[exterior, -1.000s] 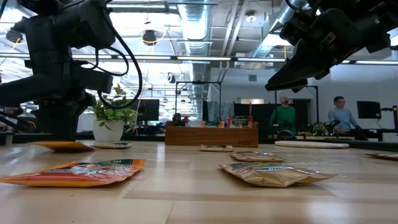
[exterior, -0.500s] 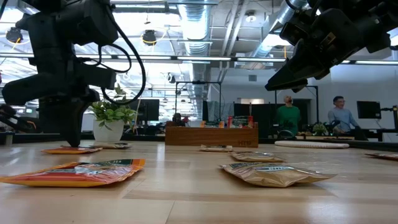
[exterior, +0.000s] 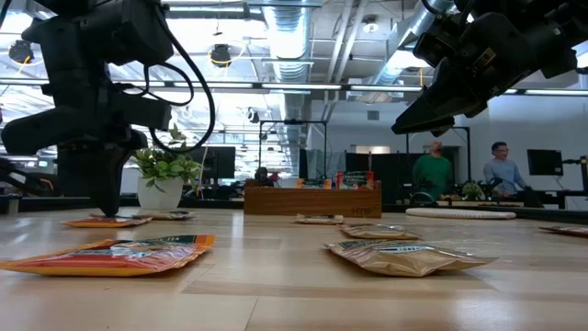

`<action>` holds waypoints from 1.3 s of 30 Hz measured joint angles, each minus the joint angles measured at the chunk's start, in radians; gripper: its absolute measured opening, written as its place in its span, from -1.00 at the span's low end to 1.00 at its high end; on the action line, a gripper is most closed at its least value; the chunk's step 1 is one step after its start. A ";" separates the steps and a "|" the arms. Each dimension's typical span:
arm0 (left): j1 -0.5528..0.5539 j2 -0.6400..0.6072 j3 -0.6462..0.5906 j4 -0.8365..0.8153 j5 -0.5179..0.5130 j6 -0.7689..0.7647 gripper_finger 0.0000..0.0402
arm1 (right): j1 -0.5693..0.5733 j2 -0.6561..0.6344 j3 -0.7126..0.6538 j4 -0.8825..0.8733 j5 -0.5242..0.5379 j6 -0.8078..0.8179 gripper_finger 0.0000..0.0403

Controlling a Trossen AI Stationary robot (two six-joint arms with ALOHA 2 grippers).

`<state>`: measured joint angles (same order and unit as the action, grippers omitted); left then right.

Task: Pick & Place Tea
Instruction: Put the orange tea bag into the middle section of the wooden organizer

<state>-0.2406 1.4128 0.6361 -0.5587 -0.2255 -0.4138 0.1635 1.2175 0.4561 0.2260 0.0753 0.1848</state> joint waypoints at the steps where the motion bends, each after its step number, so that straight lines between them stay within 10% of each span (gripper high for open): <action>1: -0.003 0.000 0.000 0.000 -0.004 0.000 -1.00 | 0.000 0.000 0.000 0.000 0.000 0.000 -0.54; 30: -0.050 -0.002 0.030 -0.051 -0.076 -0.020 -0.99 | 0.000 0.000 0.000 0.000 0.000 0.000 -0.54; 39: -0.049 -0.002 0.030 -0.065 -0.075 -0.021 -0.69 | 0.000 0.000 0.000 0.000 0.000 0.000 -0.54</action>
<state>-0.2897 1.4109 0.6659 -0.6235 -0.3000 -0.4347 0.1635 1.2175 0.4561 0.2260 0.0757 0.1852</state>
